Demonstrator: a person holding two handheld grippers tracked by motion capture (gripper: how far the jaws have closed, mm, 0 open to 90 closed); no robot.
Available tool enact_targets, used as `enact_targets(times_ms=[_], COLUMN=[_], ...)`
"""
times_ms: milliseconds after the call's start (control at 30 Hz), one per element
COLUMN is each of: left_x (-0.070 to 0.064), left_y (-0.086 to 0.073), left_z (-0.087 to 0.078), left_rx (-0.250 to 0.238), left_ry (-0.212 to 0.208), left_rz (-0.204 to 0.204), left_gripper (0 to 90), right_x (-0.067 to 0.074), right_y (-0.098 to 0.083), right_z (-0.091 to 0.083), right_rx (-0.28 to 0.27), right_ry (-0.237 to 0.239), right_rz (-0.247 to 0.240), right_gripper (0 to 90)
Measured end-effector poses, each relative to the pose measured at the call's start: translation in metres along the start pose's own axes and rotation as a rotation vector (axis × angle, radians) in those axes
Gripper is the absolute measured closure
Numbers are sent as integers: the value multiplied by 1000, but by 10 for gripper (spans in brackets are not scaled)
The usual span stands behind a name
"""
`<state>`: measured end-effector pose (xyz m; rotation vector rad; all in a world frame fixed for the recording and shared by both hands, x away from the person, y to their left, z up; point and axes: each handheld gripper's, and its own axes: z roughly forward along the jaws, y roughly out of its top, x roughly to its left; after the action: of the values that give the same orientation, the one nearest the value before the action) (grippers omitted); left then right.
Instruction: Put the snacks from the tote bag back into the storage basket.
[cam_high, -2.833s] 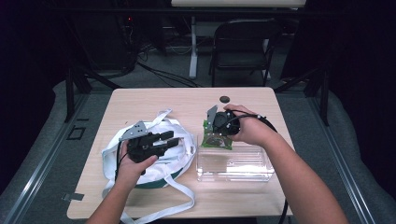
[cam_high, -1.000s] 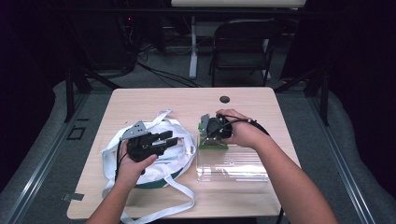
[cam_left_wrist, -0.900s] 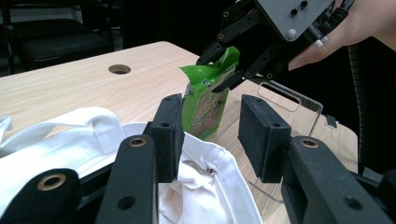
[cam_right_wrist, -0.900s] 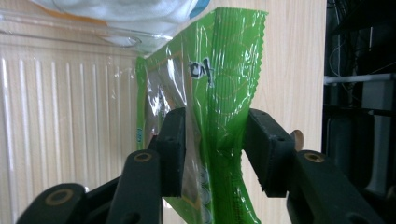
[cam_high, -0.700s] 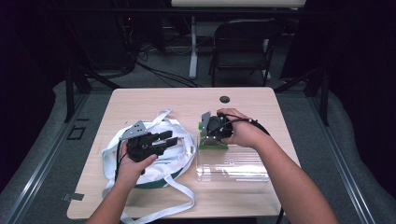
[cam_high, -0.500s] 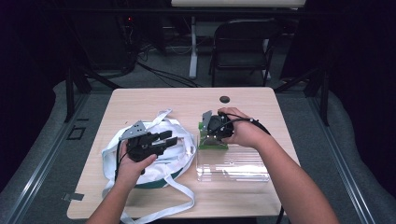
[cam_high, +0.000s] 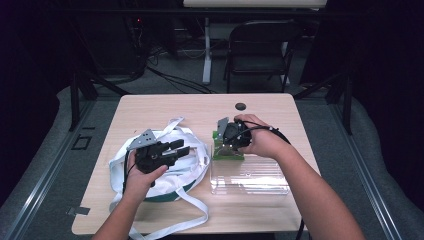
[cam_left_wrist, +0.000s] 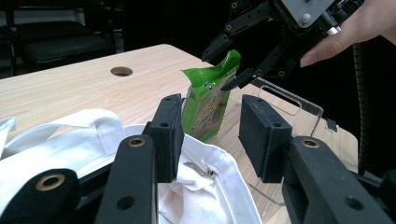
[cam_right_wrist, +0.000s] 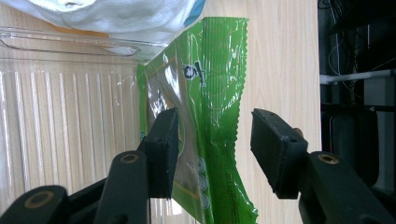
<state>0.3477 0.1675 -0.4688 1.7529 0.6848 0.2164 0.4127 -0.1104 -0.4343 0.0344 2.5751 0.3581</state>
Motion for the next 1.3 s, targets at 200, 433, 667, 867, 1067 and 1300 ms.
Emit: enact_targets(times_ms=[200,433,667,867,1067,1300], left_x=[0,0,0,1,2,2], left_y=[0,0,0,0,-1,-1], left_z=[0,0,0,0,-1,-1], left_rx=[-2,-2,-3,-4,-9,-9], left_ry=[2,3,8,6,9,9], left_rz=[-1,-2,-2,-5,-8,-9], left_gripper=[594,594,594,594,593,592], right_x=[0,0,0,0,3,1], right_y=[0,0,1,1,2,1], right_z=[-1,-4,-9,-16,-26,-36], right_rx=[-6,-13,-30,-47,-95,-132], right_ry=[-5,-6,-10,-23,-38,-55], right_rz=[3,6,15,19,32,83], right_gripper=[513,513,507,506,504,518])
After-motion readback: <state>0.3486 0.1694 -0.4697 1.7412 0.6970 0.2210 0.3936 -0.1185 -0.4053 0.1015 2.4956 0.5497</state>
